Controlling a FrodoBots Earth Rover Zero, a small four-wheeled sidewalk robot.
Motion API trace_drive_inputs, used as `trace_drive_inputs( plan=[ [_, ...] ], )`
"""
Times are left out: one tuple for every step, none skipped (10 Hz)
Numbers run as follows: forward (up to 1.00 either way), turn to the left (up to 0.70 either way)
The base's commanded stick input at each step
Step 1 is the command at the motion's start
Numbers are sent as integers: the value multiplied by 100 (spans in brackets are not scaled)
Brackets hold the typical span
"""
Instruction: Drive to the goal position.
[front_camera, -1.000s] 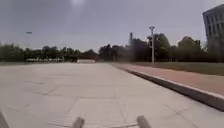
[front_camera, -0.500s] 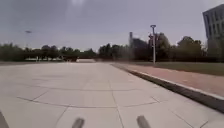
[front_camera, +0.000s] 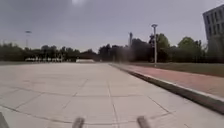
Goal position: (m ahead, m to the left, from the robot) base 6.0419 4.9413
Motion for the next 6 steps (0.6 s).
trace_drive_inputs(
  plan=[
    [70, 0],
    [70, 0],
    [70, 0],
    [70, 0],
    [70, 0],
    [70, 0]
  ],
)
